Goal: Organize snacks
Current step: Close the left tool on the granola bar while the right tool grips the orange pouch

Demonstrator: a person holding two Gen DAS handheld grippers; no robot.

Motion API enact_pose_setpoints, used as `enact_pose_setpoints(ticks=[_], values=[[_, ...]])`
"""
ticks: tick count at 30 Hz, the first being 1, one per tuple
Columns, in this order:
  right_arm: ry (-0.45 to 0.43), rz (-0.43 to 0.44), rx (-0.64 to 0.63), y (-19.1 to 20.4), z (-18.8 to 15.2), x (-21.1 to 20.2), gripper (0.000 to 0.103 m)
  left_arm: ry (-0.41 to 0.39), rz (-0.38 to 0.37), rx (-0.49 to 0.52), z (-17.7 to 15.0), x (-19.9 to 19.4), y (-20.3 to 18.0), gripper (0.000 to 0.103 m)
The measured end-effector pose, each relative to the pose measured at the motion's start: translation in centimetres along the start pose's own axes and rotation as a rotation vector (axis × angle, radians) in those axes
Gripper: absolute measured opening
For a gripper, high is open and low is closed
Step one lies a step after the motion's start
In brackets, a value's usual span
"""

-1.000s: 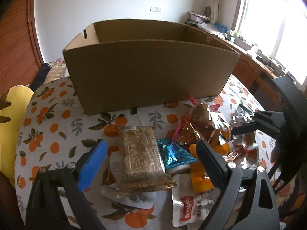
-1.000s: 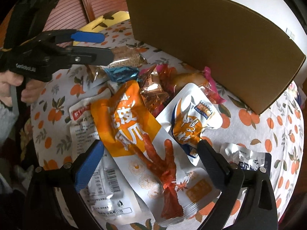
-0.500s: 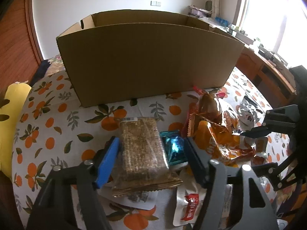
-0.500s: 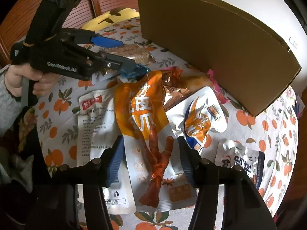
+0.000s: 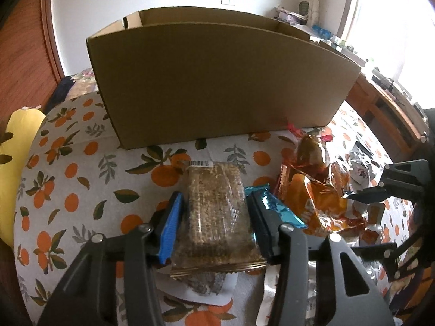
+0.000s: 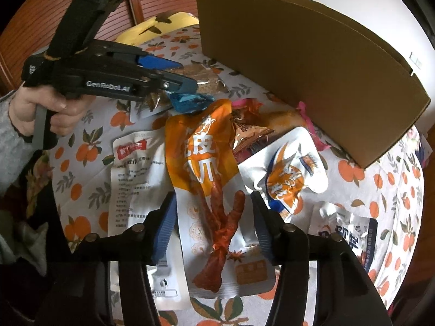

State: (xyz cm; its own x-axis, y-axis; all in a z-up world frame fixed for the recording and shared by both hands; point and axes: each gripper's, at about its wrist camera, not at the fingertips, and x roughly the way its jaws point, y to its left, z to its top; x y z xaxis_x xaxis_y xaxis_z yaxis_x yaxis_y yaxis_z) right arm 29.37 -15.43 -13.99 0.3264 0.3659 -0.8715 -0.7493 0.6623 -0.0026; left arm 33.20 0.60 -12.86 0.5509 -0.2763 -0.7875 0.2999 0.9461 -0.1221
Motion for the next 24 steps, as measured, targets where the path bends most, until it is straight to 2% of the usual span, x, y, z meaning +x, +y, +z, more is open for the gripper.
enact_pose_setpoints(ticks=[2,8,10,13,24], values=[[0.014,0.011,-0.006,0.1,0.0,0.8,0.063,0.001,0.004,0.008,0.0,0.2,-0.1,0.048],[-0.003,-0.001,0.002,0.1,0.2,0.9,0.055,-0.024,0.028,0.036,-0.5,-0.2,-0.8,0.04],[-0.018,-0.005,0.022,-0.2,0.2,0.5,0.049,-0.034,0.03,0.032,-0.7,-0.6,-0.7,0.04],[-0.023,-0.011,0.024,-0.2,-0.2,0.0,0.047,-0.046,0.02,0.021,-1.1,-1.3,-0.7,0.04],[-0.083,-0.038,0.069,-0.3,-0.4,-3.7,0.047,-0.107,0.001,0.011,-1.1,-4.8,-1.2,0.04]])
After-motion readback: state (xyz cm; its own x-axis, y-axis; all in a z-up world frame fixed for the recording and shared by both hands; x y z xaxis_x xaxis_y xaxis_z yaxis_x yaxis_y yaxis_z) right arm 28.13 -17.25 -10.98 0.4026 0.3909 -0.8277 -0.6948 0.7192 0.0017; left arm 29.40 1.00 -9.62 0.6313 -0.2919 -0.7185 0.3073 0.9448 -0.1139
